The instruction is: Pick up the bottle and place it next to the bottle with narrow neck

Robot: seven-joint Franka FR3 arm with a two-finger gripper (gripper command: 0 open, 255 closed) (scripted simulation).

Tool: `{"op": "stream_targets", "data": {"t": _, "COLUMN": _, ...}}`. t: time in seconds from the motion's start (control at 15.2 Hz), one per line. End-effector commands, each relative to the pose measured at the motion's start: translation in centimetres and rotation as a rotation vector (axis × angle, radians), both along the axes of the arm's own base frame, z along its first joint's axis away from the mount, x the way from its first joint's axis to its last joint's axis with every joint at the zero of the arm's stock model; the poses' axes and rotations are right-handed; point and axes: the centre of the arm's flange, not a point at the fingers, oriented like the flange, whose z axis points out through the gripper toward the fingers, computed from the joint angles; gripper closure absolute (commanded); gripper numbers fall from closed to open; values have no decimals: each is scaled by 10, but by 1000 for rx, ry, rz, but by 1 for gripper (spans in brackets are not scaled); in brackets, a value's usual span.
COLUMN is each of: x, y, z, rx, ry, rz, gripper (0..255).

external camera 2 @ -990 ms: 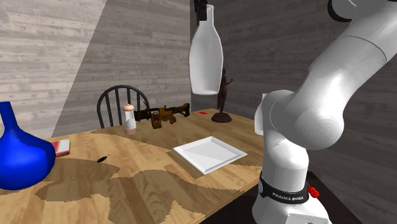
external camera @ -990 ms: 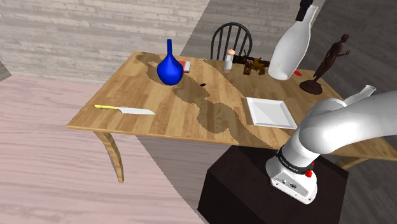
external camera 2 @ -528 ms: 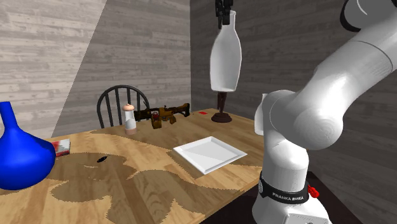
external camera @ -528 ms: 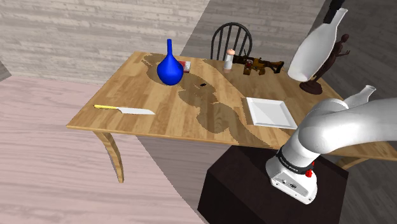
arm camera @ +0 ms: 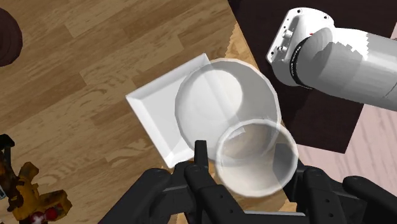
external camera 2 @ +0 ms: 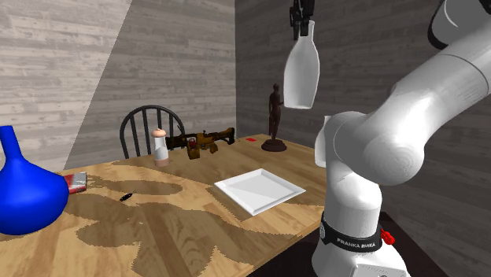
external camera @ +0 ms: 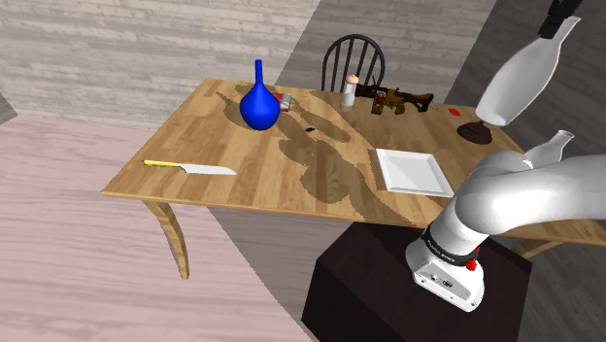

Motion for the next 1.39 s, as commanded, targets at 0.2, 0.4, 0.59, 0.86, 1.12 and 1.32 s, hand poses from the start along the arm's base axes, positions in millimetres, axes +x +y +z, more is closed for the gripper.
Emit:
{"op": "stream_targets", "data": {"t": 0.2, "x": -48, "y": -40, "z": -2, "rx": -1, "ry": 1, "rz": 1, "gripper": 255}}
{"op": "stream_targets", "data": {"t": 0.4, "x": -77, "y": -67, "z": -2, "rx": -1, "ry": 1, "rz": 1, "gripper": 255}}
{"op": "stream_targets", "data": {"t": 0.59, "x": -106, "y": -93, "z": -2, "rx": -1, "ry": 1, "rz": 1, "gripper": 255}}
{"op": "stream_targets", "data": {"t": 0.86, "x": -145, "y": -129, "z": -1, "rx": -1, "ry": 1, "rz": 1, "gripper": 255}}
{"op": "stream_targets", "data": {"t": 1.12, "x": -184, "y": -165, "z": -1, "rx": -1, "ry": 1, "rz": 1, "gripper": 255}}
{"op": "stream_targets", "data": {"t": 1.32, "x": -198, "y": -177, "z": -12, "rx": -1, "ry": 1, "rz": 1, "gripper": 255}}
